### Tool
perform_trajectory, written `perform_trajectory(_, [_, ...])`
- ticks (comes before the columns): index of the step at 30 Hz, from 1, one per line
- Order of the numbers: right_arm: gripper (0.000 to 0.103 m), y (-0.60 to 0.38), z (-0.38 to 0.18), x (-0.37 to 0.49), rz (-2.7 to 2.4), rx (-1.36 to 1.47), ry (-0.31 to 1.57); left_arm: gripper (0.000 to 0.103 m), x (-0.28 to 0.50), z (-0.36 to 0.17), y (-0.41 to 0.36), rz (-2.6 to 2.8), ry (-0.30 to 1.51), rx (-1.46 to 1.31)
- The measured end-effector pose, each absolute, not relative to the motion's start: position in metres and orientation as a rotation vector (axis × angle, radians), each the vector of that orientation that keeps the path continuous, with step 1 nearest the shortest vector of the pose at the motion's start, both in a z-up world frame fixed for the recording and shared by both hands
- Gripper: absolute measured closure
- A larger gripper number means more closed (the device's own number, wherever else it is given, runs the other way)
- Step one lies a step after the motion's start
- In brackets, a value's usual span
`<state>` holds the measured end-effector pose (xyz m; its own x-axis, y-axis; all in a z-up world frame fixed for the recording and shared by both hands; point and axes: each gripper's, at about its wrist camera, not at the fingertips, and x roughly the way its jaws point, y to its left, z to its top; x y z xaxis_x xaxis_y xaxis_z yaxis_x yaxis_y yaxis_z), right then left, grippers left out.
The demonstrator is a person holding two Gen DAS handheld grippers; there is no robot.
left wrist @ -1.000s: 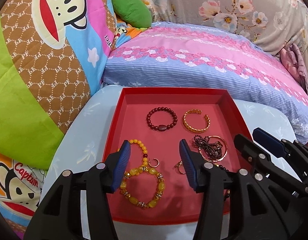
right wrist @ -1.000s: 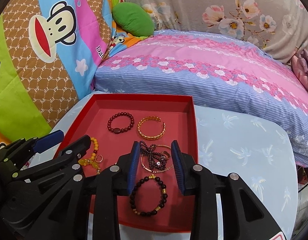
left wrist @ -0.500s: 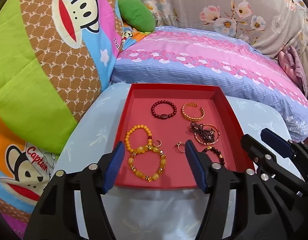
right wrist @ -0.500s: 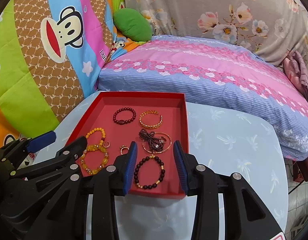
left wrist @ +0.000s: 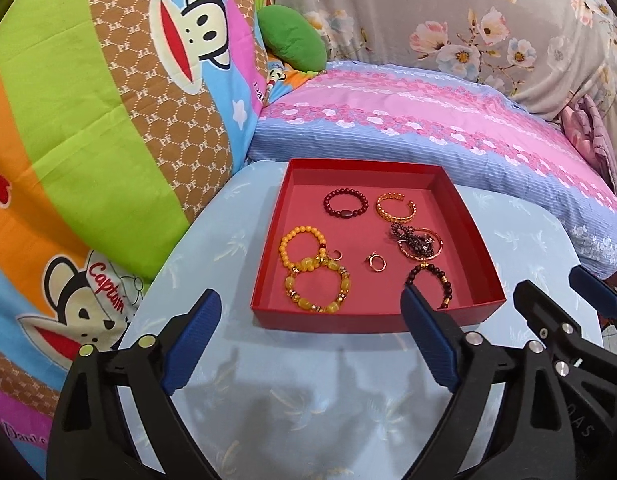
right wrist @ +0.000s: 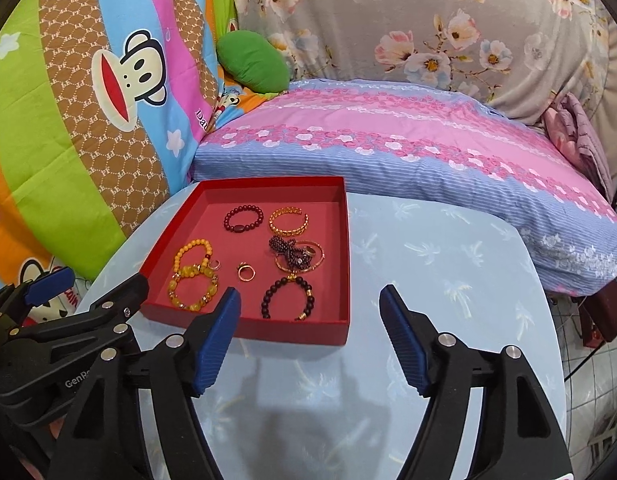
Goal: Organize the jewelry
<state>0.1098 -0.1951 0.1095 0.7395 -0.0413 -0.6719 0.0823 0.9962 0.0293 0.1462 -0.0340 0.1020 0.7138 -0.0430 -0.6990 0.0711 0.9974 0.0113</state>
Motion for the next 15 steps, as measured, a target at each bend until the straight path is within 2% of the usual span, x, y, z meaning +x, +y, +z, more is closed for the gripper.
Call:
perform_trajectory(9, [0.023,-0.192,0.107,0.076,-0.077,0.072,0.740,0.010,0.114,0.100,-0.026,-0.043,0.774,0.040])
perform_trajectory(15, [0.022,-0.189,0.103,0.058,-0.066,0.079,0.754,0.010,0.095,0.096,-0.022,-0.039,0.766,0.043])
